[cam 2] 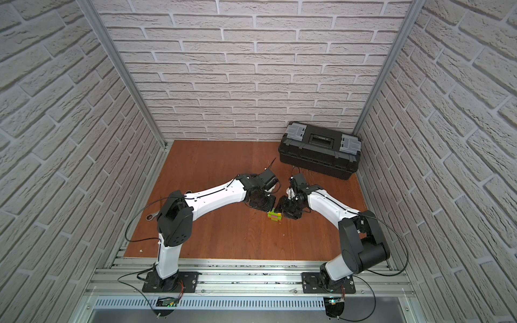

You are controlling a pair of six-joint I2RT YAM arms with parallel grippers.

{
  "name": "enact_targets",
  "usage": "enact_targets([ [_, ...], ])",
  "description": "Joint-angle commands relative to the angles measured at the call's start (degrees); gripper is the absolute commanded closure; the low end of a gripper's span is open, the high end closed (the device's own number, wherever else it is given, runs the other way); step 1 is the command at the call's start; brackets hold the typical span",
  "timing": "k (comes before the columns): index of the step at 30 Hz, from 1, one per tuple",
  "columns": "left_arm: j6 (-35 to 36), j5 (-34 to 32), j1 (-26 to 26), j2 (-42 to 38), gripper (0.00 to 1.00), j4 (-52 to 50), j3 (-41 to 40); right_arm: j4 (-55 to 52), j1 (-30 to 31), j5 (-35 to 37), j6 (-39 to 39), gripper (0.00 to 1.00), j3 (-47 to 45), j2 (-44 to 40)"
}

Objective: Assemble a carrot with lego
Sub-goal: Assemble the lego brick with the lego brick.

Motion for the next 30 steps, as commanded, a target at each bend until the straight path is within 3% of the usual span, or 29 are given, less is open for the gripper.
enact_targets([
  [1, 0.86, -0.50, -0.39, 0.71, 1.00, -0.46, 1.48, -2.87, 0.36, 5.23, -1.06, 0.45, -2.06, 0.72],
  [30, 2.12, -0.85, -0.42, 1.35, 1.00, -2.16, 2.22, -3.34, -0.18, 4.52, -3.44, 0.44, -1.53, 0.05],
])
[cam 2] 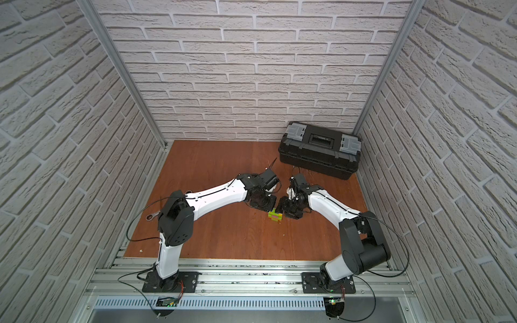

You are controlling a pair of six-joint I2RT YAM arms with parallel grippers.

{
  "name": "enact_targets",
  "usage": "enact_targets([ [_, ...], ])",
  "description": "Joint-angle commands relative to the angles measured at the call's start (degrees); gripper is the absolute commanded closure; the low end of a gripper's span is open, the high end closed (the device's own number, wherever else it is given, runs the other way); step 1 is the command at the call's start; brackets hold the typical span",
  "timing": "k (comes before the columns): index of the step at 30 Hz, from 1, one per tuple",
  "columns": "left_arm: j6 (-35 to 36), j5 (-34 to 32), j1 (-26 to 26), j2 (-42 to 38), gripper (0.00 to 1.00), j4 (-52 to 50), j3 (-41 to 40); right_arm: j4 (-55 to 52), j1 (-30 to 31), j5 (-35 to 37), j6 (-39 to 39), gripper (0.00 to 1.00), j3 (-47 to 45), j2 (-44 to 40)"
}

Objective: Assemble a carrot with lego
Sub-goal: Assemble the lego brick with the lego brick.

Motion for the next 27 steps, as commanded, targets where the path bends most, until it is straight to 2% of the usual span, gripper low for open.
enact_targets([
  [1, 1.01, -0.71, -0.28, 0.62, 1.00, -1.33, 1.01, -2.62, -0.05, 3.29, -0.97, 0.44, -1.52, 0.54],
  [27, -2.50, -0.15, -1.24, 1.00, 1.00, 0.07, 0.83, -2.53, -0.03, 3.51, -0.95, 0.44, -2.06, 1.15],
])
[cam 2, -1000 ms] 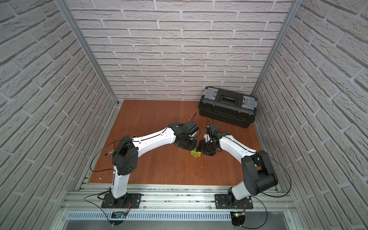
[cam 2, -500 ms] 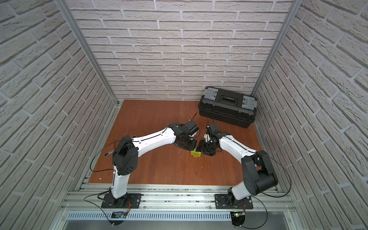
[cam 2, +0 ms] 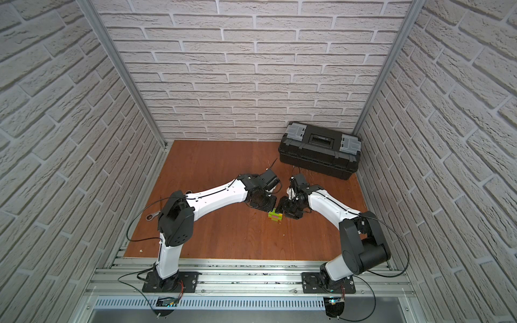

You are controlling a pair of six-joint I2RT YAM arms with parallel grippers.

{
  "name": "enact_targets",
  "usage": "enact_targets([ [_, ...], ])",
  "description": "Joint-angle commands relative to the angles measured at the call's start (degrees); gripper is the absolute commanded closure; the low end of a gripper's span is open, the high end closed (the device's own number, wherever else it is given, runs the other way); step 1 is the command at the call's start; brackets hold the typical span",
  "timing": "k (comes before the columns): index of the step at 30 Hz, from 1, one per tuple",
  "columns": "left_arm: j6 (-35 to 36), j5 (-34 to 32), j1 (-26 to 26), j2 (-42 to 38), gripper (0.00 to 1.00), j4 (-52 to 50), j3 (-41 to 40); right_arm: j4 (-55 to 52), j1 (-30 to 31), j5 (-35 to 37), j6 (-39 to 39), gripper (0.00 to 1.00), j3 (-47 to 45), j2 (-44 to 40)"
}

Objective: Assemble a carrot with lego
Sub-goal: Assemble the lego brick with the lego brick.

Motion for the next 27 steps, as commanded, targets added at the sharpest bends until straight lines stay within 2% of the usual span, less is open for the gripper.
enact_targets([
  [1, -1.35, 0.84, -0.82, 0.98, 1.00, 0.07, 0.68, -2.43, 0.03, 3.52, -0.83, 0.44, -2.14, 1.08],
  [16, -3.19, 1.16, -1.59, 1.61, 1.00, 0.63, 0.21, -2.06, 0.03, 3.45, -0.64, 0.44, -2.59, 1.33],
  [27, -2.90, -1.23, -1.64, 1.80, 1.00, -1.31, 0.72, -1.98, 0.03, 3.46, -0.57, 0.44, -2.65, 1.50],
])
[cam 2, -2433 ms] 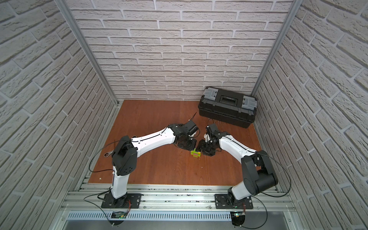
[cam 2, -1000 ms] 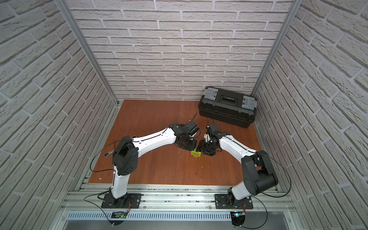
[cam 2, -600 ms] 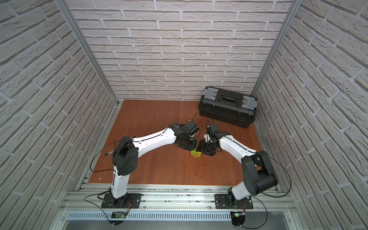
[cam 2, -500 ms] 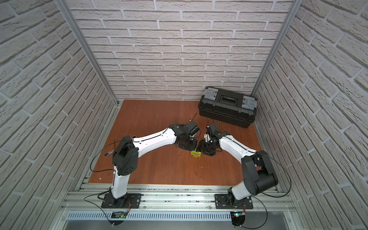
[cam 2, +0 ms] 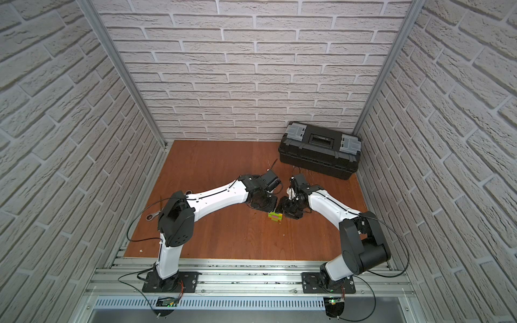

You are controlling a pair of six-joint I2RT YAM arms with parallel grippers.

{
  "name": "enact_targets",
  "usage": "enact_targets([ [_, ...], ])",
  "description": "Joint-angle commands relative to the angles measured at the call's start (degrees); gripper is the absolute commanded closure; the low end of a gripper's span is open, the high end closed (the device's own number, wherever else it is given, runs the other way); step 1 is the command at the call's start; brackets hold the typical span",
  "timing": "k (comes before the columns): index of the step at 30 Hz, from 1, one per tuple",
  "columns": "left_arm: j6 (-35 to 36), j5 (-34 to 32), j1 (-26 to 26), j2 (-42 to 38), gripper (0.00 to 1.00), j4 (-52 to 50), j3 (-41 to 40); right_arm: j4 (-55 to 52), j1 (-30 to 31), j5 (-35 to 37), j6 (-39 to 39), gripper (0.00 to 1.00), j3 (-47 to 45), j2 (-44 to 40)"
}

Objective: Assemble a carrot with lego
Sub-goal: Assemble the lego brick with the lego brick.

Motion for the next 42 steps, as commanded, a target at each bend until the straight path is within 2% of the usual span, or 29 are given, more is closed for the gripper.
enact_targets([
  [1, -0.41, -0.60, -0.98, 1.87, 1.00, -2.19, 0.94, -2.24, 0.10, 3.74, -0.54, 0.44, -2.40, 1.50],
  [9, -0.93, -2.63, -1.70, 3.33, 1.00, -3.99, 2.40, -2.29, 0.10, 3.72, -0.51, 0.44, -2.24, 1.64],
  [20, -5.35, -1.12, -2.06, 3.43, 1.00, 0.95, -0.64, -2.24, 0.03, 3.65, -0.58, 0.45, -2.32, 1.68],
  [30, -2.77, -4.04, -2.28, 4.08, 1.00, -0.43, -1.18, -2.11, -0.15, 3.51, -0.69, 0.45, -2.84, 1.42],
  [42, -2.24, -5.69, -2.68, 3.91, 1.00, 2.93, -4.46, -1.97, -0.60, 3.36, -0.83, 0.45, -3.38, 1.24],
])
